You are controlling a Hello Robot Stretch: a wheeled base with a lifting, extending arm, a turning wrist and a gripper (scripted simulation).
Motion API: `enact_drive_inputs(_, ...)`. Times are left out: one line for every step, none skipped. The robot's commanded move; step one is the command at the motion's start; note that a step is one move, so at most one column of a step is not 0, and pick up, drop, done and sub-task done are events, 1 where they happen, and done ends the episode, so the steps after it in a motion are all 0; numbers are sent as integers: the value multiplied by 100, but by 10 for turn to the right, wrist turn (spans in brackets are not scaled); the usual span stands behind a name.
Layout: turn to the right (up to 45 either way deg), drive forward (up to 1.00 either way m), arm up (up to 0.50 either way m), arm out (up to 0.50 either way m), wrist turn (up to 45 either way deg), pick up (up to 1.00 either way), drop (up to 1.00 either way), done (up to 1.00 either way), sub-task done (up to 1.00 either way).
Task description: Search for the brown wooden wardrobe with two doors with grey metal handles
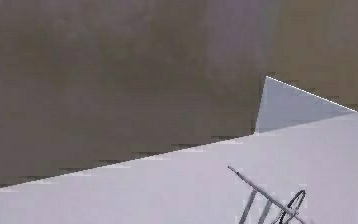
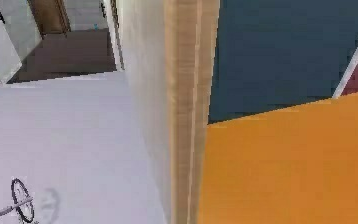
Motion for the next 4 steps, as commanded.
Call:
enact_drive_inputs(-360,0,0,0,0,0,0,0,0)
enact_drive_inputs(0,70,0,0,0,0,0,0,0)
enact_drive_inputs(450,0,0,0,0,0,0,0,0)
enact_drive_inputs(60,0,0,0,0,0,0,0,0)
